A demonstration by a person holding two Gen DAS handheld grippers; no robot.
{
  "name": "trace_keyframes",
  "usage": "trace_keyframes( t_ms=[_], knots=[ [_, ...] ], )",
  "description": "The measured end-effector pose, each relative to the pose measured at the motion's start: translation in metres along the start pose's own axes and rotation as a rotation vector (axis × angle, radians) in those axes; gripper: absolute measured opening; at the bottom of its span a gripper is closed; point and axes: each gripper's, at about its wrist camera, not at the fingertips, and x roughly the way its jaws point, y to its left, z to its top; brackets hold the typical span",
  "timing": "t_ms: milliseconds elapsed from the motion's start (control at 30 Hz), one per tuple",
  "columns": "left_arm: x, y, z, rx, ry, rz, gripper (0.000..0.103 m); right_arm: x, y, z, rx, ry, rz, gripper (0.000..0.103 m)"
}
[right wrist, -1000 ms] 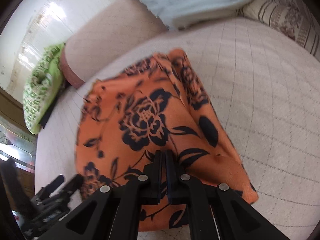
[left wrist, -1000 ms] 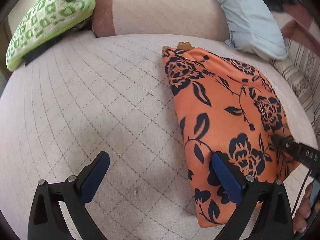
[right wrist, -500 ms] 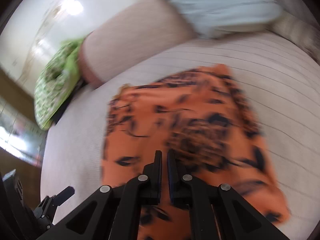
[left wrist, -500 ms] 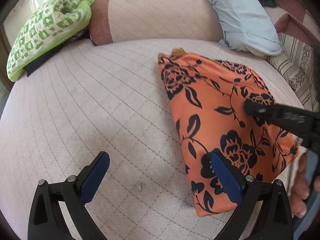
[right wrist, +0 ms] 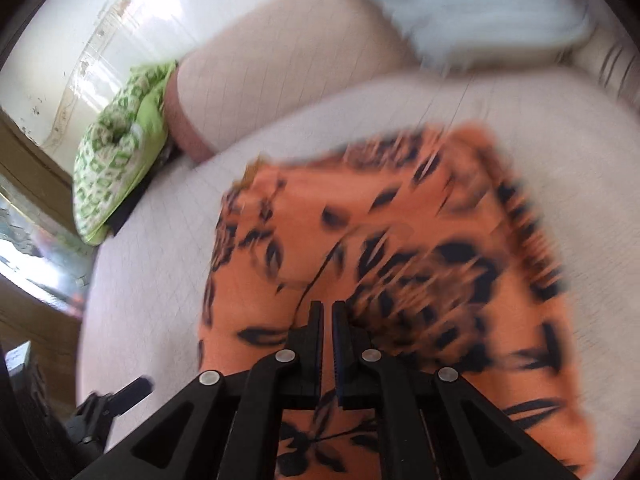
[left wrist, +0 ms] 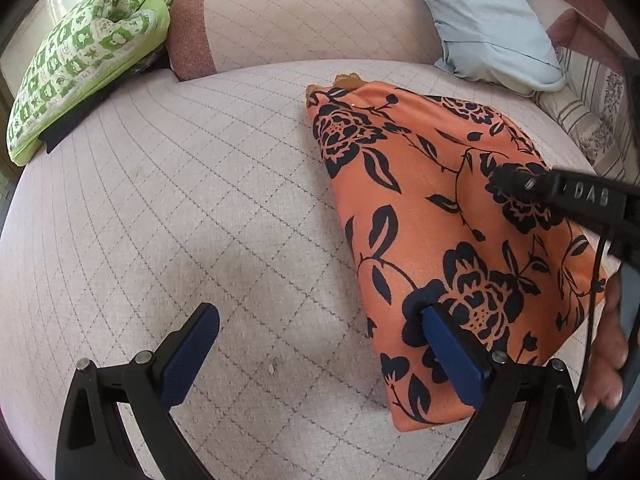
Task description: Fold small clothes
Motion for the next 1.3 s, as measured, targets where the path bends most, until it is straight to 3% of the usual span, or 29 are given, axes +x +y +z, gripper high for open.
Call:
trace_keyframes(
  t_ms=[100,200,333,533,767,900,967,1167,1300],
  knots=[
    [0.001,-0.003,-0.003,0.014,0.002,0.004,0.101,0.005,-0.018,0.002,0.057,0.0,-0.087,0.006],
    [0.002,-0.009,-0.006,0.04,0.006,0.007,0.101,0.015,-0.034,-0.003,0.123,0.019,-0.041,0.006],
    [0.0,-0.014,-0.007,0.065,-0.003,0.028,0.102,0.016,-0.023,-0.003,0.064,0.009,-0.069,0.006],
    [-0.001,-0.011,-0.006,0.054,0.008,0.011,0.102,0.011,-0.03,-0.002,0.119,0.012,-0.045,0.006],
    [0.0,-0.011,-0.01,0.056,0.003,0.009,0.102,0.008,-0.031,0.031,0.122,-0.03,-0.045,0.006],
    [0.004,-0.01,-0.009,0.055,0.004,0.001,0.103,0.036,-0.046,0.047,0.166,0.073,-0.067,0.006],
    [0.006,-0.01,-0.008,0.049,0.009,-0.005,0.103,0.046,-0.051,0.045,0.186,0.074,-0.052,0.006],
    [0.007,-0.011,-0.007,0.051,0.003,0.002,0.103,0.032,-0.032,0.047,0.127,0.042,-0.066,0.006],
    [0.004,-0.014,-0.009,0.058,0.0,0.012,0.103,0.015,-0.006,0.045,0.071,-0.005,0.023,0.007]
  ],
)
